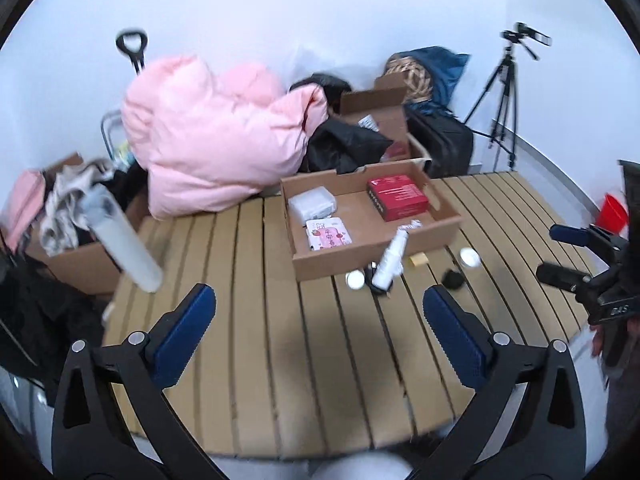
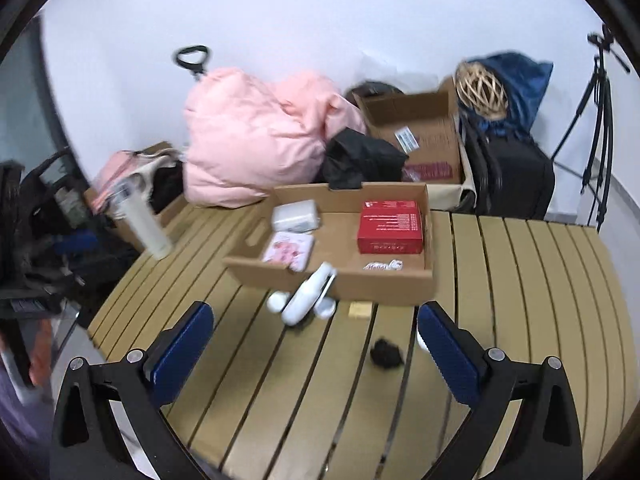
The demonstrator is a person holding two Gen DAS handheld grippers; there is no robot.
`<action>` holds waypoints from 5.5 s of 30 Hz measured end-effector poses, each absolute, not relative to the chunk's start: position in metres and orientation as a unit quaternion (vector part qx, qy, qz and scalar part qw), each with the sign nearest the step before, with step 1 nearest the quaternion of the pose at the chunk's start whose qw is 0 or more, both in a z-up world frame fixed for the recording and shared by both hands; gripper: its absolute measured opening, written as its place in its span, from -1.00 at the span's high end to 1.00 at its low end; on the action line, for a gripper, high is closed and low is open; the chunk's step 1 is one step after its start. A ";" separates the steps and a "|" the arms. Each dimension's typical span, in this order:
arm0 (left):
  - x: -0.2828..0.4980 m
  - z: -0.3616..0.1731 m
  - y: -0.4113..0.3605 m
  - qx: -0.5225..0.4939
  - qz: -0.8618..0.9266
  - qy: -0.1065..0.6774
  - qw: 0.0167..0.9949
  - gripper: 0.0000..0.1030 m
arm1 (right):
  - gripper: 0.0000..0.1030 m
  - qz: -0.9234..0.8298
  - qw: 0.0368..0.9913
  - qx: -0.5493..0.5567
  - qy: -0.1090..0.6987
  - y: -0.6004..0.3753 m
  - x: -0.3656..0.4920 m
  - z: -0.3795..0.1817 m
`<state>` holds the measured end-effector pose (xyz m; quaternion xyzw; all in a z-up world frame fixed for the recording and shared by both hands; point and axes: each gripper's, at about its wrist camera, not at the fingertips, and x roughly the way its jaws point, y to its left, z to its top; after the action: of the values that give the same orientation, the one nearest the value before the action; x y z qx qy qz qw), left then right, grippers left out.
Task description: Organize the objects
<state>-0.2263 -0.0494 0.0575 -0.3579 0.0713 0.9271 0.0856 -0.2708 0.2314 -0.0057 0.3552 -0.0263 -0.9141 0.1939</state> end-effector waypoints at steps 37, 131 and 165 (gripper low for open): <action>-0.314 -0.106 0.041 -0.362 0.911 0.102 0.170 -0.96 | -0.79 -0.899 0.149 0.411 -0.004 0.245 -0.254 -0.072; -0.519 -0.105 0.091 -0.559 0.814 -0.063 0.146 0.52 | 0.19 -0.838 0.175 0.512 0.063 0.230 -0.483 -0.080; -0.154 0.033 -0.017 -0.380 0.924 0.011 0.044 -0.99 | -0.68 -0.904 0.152 0.399 0.022 0.256 -0.211 0.010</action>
<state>-0.1536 -0.0172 0.0335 -0.3798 0.0111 0.9240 0.0436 -0.2106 0.2560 0.0098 0.3991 0.0221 -0.9039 0.1522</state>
